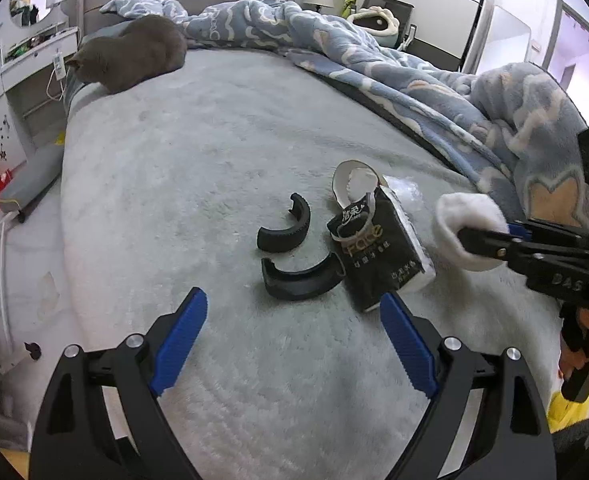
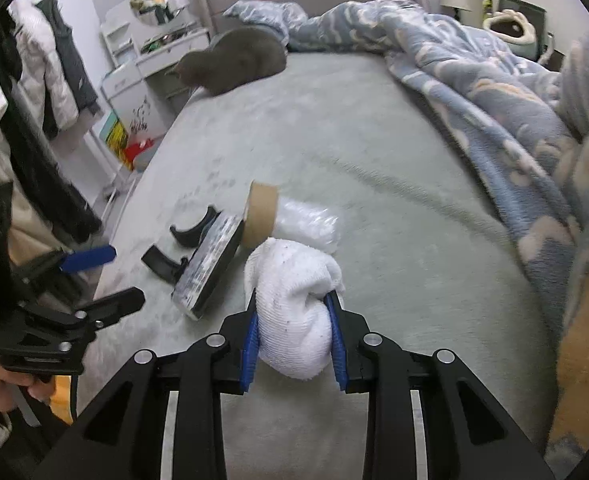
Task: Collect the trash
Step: 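Grasp the white tissue with the right tool while the left tool approaches the black pieces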
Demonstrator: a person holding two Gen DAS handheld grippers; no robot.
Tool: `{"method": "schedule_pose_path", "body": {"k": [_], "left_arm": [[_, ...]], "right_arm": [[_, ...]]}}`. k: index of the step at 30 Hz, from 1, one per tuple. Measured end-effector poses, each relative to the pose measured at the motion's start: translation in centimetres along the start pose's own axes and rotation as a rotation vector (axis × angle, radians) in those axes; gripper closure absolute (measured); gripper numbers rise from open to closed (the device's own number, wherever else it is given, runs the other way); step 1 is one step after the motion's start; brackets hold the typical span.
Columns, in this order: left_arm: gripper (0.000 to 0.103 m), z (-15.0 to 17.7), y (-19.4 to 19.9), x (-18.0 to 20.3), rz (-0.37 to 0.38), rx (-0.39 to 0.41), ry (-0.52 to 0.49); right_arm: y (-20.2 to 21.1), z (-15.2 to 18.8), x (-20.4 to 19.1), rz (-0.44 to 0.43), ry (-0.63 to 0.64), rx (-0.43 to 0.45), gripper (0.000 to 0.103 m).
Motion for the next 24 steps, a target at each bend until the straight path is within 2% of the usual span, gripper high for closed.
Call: {"method": "schedule_pose_path", "body": {"k": [12,20,24], "left_arm": [[0.015,0.2,-2.6,0.3,-0.05,-0.013,0.002],[0.032,0.3,-3.6,-0.4,-0.077,-0.021,0.048],[0.04,0.2,-3.5,-0.4,-0.061,-0.022,0.051]], "right_arm": [[0.6,-0.2,0.9,-0.02,-0.025,0.014,0.073],[1.0,-0.2,1.3,-0.028,-0.028,0.011,0.073],[1.2,-0.3,1.2,-0.03,-0.025,0.012,0.073]]}}
Point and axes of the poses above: each gripper's, at about its wrist camera, not at the fingertips, and y roughly against the way its jaws point, x to its right, z to its underside, the point moved 9 cm from there along -y, roughly the way its jaws point, and after that the axes turned 13 degrees about x, right-handed, at the moved point
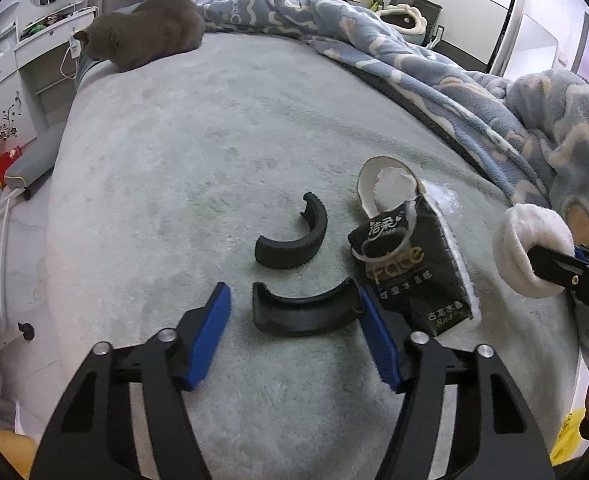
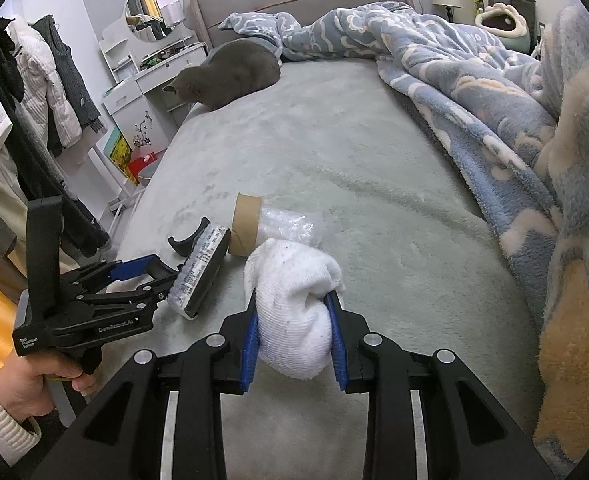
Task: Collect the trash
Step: 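Grasp the white tissue with the right tool while the left tool approaches the black pieces, then close the left tool on the black curved plastic piece and lift it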
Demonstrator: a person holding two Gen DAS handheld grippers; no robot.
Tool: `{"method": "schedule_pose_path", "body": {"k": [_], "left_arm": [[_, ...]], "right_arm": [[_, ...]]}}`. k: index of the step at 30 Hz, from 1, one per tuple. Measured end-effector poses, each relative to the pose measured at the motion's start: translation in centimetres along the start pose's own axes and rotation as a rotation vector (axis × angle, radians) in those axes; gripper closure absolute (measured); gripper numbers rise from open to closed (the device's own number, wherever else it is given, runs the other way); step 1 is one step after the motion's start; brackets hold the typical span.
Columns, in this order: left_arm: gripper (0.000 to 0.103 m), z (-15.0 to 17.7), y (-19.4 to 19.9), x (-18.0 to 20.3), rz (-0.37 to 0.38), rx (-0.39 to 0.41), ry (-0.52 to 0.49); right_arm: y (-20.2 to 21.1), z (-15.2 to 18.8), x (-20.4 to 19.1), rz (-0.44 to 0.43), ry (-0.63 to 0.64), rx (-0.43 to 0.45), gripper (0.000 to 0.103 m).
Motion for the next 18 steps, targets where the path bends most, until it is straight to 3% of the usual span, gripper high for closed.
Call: {"method": "schedule_pose_path", "body": {"k": [4,18], "left_arm": [[0.05,-0.1,0.5,0.2,0.032,-0.002,0.002],[0.052,0.7,3.9,-1.1,0.102,-0.005,0.05]], "right_arm": [[0.4,-0.4,-0.5,0.0,0.006,-0.001,0.073],[2.2,-1.8,-4.7,-0.04,0.02,0.024,0.073]]}}
Point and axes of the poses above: each gripper's, at about its wrist camera, not at the fingertips, and y roughly against the way its jaws point, x to its right, z to its underside, the point moved 9 cm from there along -y, roughly the way its jaws point, and after that the axes turned 13 degrees about x, right-handed, at the moved point
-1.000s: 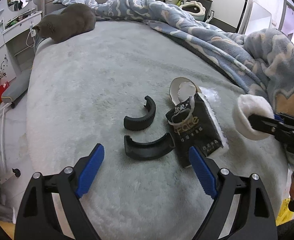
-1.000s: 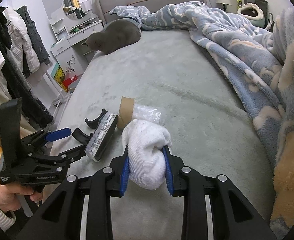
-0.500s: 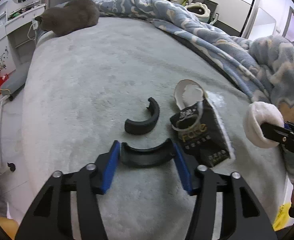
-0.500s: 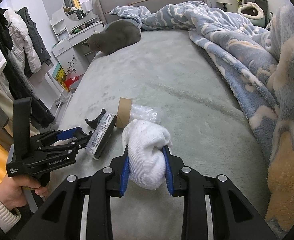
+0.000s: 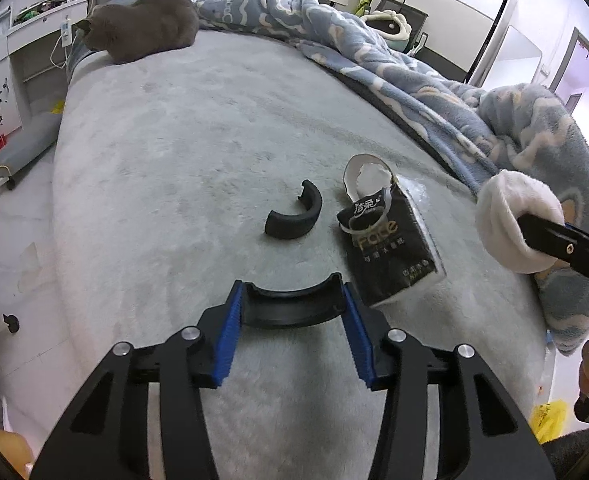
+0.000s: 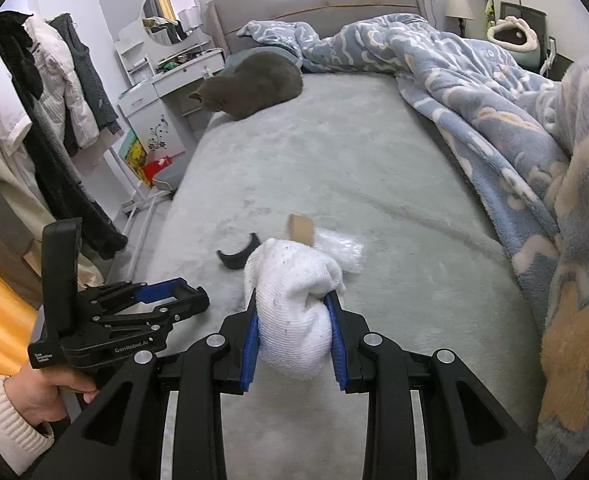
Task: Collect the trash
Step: 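Close the left tool on the black curved plastic piece and lift it, then carry the black piece and white tissue over the green bin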
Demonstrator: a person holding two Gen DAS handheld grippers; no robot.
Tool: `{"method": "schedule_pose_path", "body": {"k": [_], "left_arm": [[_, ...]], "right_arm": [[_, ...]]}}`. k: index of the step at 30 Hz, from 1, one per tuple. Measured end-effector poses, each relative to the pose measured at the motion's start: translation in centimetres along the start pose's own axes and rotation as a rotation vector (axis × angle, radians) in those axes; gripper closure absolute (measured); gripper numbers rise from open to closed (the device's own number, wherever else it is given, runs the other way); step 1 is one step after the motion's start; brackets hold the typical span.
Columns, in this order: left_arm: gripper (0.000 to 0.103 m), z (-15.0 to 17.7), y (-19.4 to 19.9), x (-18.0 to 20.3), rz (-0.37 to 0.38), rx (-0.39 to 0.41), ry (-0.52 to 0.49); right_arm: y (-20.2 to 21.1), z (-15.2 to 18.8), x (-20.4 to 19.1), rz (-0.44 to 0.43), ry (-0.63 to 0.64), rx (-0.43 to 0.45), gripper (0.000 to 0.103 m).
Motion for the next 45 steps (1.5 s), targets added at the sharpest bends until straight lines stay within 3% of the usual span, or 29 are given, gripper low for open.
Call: {"method": "schedule_pose_path", "body": {"k": [7,13,18,31,45], "left_arm": [[0.052,1.3,2.4,-1.2,0.01,-0.004,0.033],[0.052,2.6,4.3,-1.9,-0.006,-0.029,-0.07],[0.052,3.8,6.0,-3.2,-0.014,-0.045,-0.088],[0.052,5.9,10.8,-8.2,-0.085,-0.025,0.021],[0.052,11.8,12.7,-14.5,-0.195,-0.128,0.122]], "right_arm": [[0.2,0.8,-2.2,-0.055,-0.064,-0.014,0.073],[-0.3,2.5,-5.3,-0.077,-0.062,-0.065,0.073],[-0.8,3.7,-8.3,-0.094,-0.039,-0.102,0.073],[-1.5,6.3,-15.8,-0.147,-0.005,-0.152,0.073],[-2.2,9.9,-23.2,-0.199,0.041,-0.216,0.073]]}}
Point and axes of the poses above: each gripper's, at about its wrist camera, not at the fingertips, and y roughly against the way its jaws point, x to its right, z to its underside, the point moved 9 cm from there along -y, roughly the way its jaws point, and after that the axes turned 13 degrees about x, right-handed, at the moved point
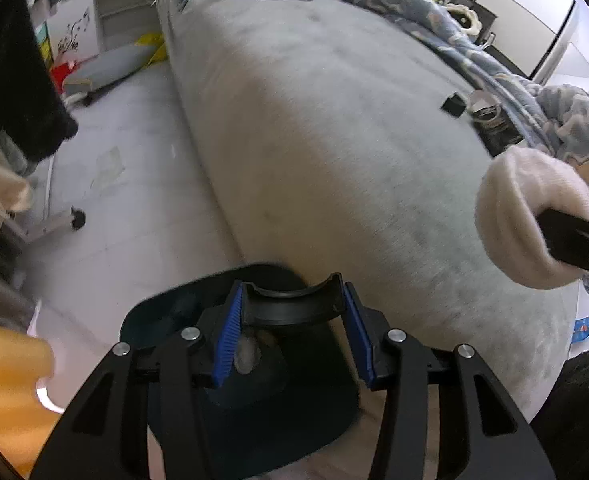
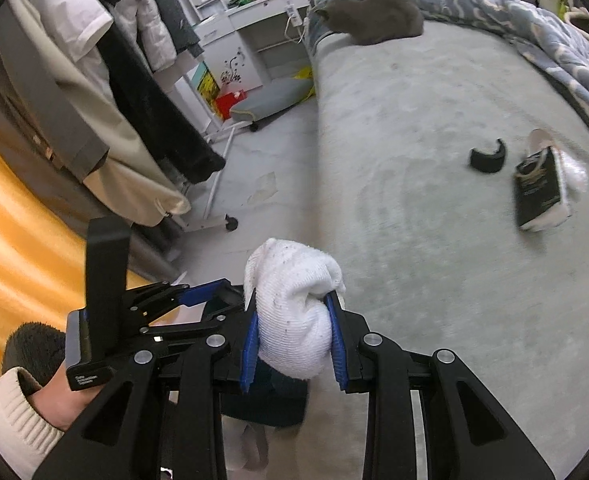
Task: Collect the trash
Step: 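Carry the black piece and white tissue over the green bin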
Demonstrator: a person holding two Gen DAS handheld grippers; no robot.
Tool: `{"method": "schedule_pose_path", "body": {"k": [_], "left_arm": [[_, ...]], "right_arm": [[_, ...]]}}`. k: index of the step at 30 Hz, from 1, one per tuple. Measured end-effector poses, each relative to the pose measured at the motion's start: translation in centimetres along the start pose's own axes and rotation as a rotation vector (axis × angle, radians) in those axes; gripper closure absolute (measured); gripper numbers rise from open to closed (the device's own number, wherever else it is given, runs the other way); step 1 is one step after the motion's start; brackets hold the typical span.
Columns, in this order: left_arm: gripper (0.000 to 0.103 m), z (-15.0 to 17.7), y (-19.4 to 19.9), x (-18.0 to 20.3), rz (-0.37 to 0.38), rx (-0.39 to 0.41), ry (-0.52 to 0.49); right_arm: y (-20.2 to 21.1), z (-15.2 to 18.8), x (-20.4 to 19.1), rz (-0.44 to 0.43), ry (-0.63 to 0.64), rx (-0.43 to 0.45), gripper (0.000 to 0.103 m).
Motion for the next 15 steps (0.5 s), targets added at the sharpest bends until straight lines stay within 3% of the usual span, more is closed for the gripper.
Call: {"method": "schedule_pose_path", "body": {"k": [8,15], "left_arm": [[0.052,3.1,-0.8,-3.7,-0.019,-0.087,0.096],[0.052,5.9,-1.5,-6.3,-0.07,-0.184,0.112]], "right_arm": [[-2.3,1.1,-2.7,-0.022,0.031,-0.038,0.073],[-5.1,2.2,-4.4,-0.027,0.04,-0.084,0.073]]}}
Point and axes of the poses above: each gripper's, at about its wrist camera, not at the fingertips, and y roughly against the way its jaws point, x to its right, z to its underside, the point moved 9 cm from there along -y, roughly the way its jaws point, and after that the axes turned 13 degrees about x, right-handed, at the moved point
